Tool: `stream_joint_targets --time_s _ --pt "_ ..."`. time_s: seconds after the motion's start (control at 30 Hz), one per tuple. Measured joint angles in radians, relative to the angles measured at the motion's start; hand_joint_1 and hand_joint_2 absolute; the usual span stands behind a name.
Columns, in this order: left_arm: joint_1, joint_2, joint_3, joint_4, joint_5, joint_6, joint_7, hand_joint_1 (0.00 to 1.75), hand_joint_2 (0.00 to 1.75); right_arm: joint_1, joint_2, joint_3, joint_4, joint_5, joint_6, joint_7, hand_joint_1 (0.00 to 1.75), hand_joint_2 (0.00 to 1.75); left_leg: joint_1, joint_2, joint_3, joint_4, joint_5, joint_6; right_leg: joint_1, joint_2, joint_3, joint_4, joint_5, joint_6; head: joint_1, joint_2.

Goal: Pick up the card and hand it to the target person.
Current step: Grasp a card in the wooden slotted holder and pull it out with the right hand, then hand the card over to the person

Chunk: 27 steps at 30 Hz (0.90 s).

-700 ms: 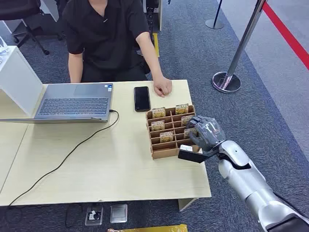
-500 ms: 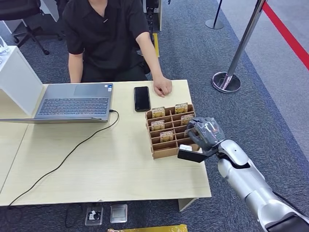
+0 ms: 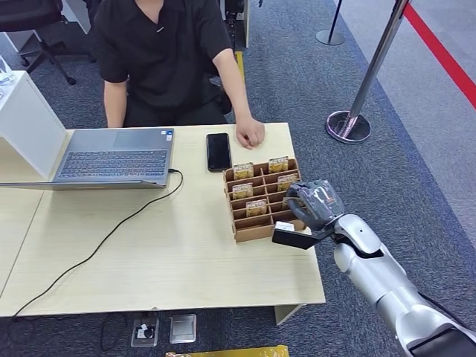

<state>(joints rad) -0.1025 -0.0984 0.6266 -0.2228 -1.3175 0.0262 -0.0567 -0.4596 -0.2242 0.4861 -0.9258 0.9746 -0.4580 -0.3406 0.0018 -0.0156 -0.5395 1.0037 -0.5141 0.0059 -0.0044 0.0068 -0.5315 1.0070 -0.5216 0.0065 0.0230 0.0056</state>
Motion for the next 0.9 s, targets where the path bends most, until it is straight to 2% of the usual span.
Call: stream_joint_targets --time_s 0.23,0.5,0.67,0.83,0.9 --pt "0.000 0.000 0.000 0.000 0.001 0.016 0.004 0.00 1.75 0.000 -0.008 -0.001 -0.022 -0.058 -0.046 -0.002 1.75 1.75 0.000 0.000 0.000 0.000 0.000 0.000 0.000 0.000 0.000 0.000 0.000 0.000 0.000 0.000" --pt "-0.001 -0.001 -0.006 0.000 -0.009 0.022 0.015 0.00 1.75 -0.008 -0.011 -0.091 -0.216 -0.062 -0.214 0.000 1.75 1.75 0.000 0.000 -0.001 0.000 0.000 0.000 0.000 0.000 0.000 0.000 0.000 0.000 0.001 0.000" --pt "-0.007 -0.006 -0.007 0.000 -0.010 0.024 0.016 0.00 1.75 -0.046 0.054 -0.203 -0.337 -0.046 -0.233 -0.073 1.75 1.75 0.000 0.000 -0.001 0.000 0.001 0.000 0.000 0.000 0.000 0.001 0.000 0.000 0.000 0.000" --pt "-0.017 -0.011 -0.013 0.000 -0.015 0.016 0.027 0.00 1.75 -0.081 0.135 -0.283 -0.369 0.042 -0.233 -0.124 1.75 1.75 0.000 0.000 0.000 0.000 0.001 0.000 0.000 0.000 0.000 0.001 0.000 0.000 -0.001 0.000" --pt "-0.022 -0.014 -0.019 0.000 -0.027 0.008 0.035 0.00 1.75 -0.083 0.186 -0.329 -0.363 0.084 -0.233 -0.200 1.75 1.75 0.000 0.000 -0.001 0.000 0.001 0.000 0.000 0.000 0.000 0.001 0.000 0.000 0.000 0.000"
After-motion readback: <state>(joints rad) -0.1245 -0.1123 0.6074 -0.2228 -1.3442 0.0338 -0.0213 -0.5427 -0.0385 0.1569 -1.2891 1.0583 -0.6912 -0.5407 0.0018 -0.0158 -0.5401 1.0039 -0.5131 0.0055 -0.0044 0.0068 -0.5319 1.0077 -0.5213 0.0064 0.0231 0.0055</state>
